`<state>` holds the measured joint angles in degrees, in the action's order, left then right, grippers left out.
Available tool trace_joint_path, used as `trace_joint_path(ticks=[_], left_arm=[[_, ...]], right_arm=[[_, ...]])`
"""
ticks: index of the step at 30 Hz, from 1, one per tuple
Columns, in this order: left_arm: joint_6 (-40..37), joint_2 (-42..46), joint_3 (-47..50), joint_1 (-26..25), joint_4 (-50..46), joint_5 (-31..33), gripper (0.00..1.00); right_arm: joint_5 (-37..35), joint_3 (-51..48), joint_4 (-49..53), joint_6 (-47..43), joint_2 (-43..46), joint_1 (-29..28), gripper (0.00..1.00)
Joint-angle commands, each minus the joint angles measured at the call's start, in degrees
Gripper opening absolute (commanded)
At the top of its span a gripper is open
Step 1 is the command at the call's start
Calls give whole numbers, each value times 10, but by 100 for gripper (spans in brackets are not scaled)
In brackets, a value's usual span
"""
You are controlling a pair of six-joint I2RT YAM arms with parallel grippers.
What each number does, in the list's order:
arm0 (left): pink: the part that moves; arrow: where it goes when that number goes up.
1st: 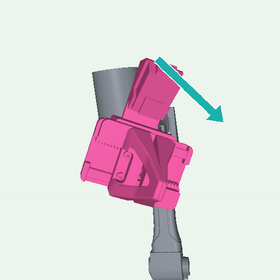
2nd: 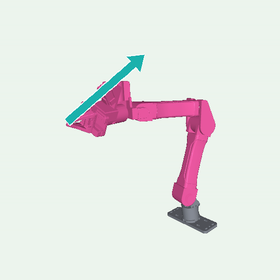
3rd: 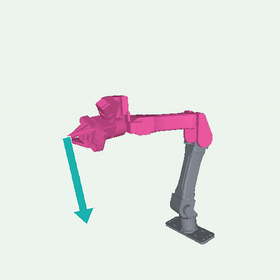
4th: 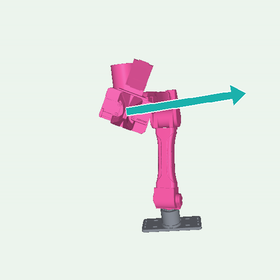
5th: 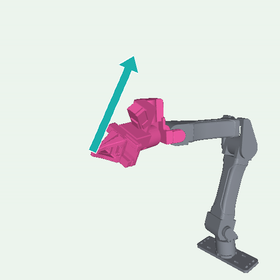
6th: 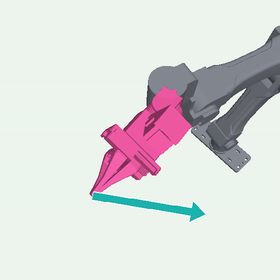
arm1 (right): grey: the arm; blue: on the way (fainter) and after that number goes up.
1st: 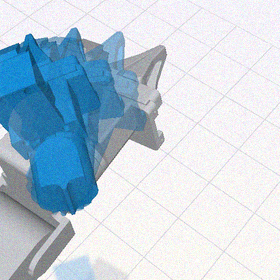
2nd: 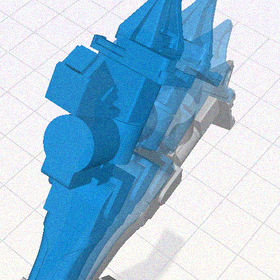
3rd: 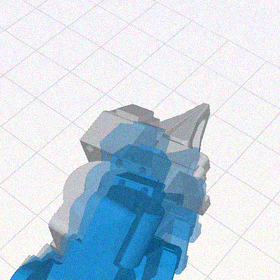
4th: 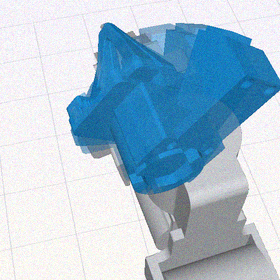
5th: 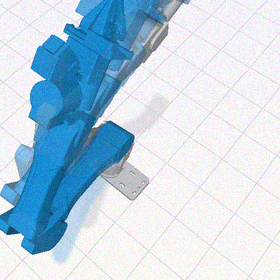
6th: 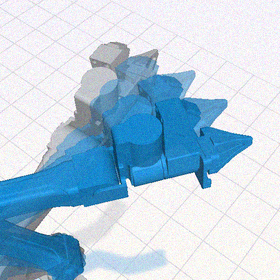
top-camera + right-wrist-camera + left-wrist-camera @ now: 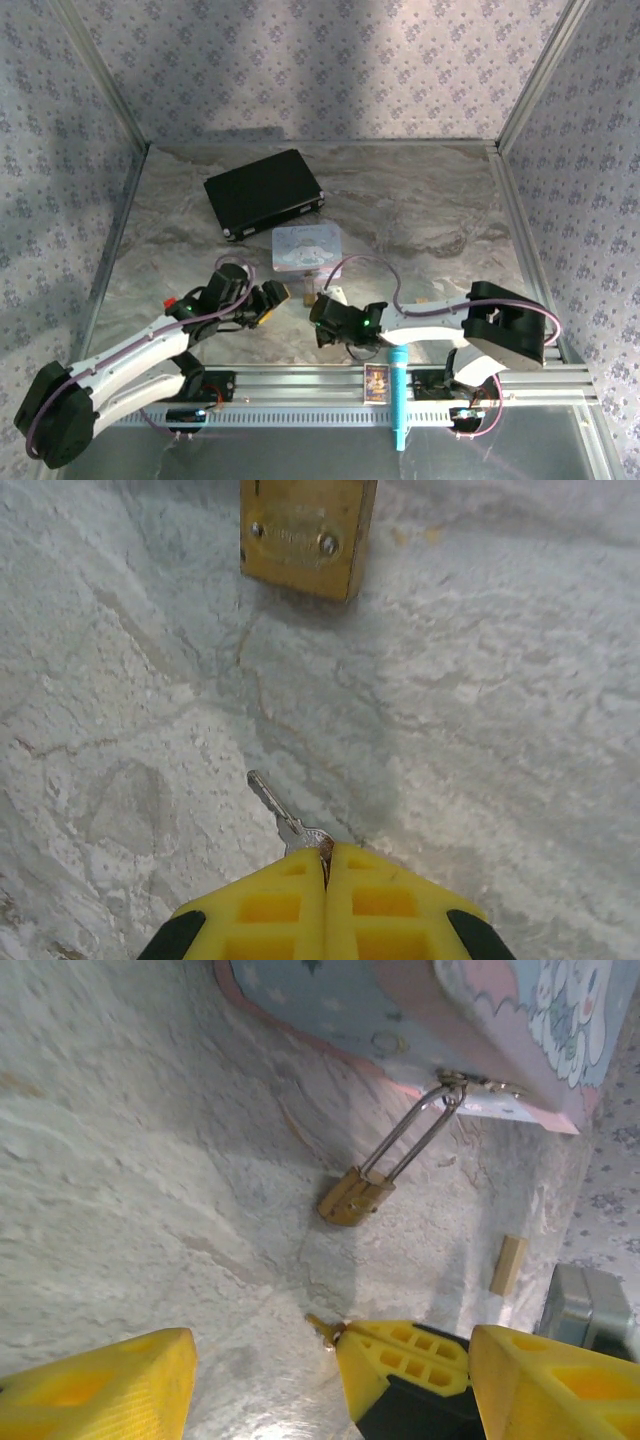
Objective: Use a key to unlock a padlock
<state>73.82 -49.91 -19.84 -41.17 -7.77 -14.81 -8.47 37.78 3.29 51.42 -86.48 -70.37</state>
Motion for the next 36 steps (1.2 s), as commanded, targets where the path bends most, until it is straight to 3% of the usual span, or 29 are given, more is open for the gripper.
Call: trace_joint_path(ticks=[1, 7, 15, 20, 26, 35, 36], left_arm=[[107, 6, 6, -32, 92, 16, 72], [223, 14, 31, -64, 123, 69, 70], [237, -4, 28, -83, 121, 92, 69], [226, -15, 20, -89, 121, 99, 43], [204, -30, 3, -89, 97, 93, 42], [181, -49, -8, -90, 90, 88, 0], [178, -51, -9, -90, 90, 88, 0]], right_arm=[[45, -11, -55, -26, 23, 15, 0], [85, -34, -165, 8, 38, 36, 0], [95, -30, -197, 17, 41, 38, 0], [99, -31, -206, 20, 41, 39, 0], [106, -36, -224, 25, 41, 43, 0], [108, -38, -231, 26, 40, 47, 0], [109, -38, -233, 27, 41, 46, 0]])
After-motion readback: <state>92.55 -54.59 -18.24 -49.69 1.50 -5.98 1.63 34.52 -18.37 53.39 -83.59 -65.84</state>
